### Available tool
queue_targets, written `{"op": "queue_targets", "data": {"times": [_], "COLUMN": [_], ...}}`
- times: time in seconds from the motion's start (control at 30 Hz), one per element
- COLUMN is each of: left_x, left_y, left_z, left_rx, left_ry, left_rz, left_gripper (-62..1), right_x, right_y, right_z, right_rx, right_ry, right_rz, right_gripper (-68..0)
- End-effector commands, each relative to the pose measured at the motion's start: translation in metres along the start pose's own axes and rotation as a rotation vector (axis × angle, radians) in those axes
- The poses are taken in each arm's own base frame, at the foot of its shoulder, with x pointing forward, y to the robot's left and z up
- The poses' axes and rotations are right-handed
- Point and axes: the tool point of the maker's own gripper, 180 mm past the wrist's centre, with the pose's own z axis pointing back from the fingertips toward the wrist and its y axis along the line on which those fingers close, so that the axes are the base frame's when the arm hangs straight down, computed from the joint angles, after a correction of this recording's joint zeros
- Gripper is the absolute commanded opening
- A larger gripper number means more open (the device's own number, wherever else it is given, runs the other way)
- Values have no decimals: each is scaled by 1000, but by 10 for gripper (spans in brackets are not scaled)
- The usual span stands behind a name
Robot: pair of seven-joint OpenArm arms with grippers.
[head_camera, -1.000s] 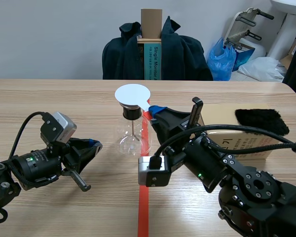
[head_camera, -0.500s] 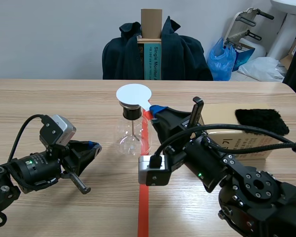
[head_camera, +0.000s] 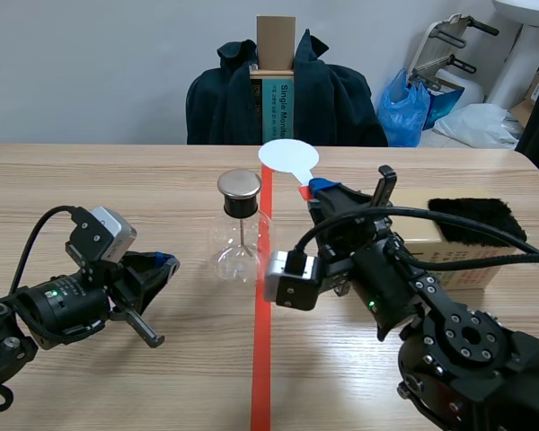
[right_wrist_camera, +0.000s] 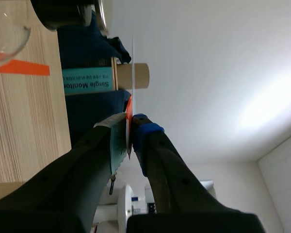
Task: Do the electroscope experiment.
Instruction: 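Move the plate toward and away from the electroscope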
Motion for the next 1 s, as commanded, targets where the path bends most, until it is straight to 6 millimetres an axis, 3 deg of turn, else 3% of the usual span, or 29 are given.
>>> {"op": "queue_targets", "data": {"times": [0.0,0.23,0.4,0.97], "left_x": [14,16,20,20], "left_y": [3,2,2,1], "left_z": [-3,-2,-1,-1], "left_rx": [4,2,2,-1], "left_ry": [-45,-61,-83,-82], "left_rz": [-9,-5,-6,-5], "left_gripper": [-581,-581,-581,-577], "right_x": [-9,-27,-29,24], "right_y": [-12,-12,-12,-6], "right_z": [-5,-3,-3,-3], "right_rx": [-40,-40,-40,-9], "right_ry": [27,125,135,-156], "right_rz": [9,8,8,37], "right_gripper": [-669,-669,-669,-669]}}
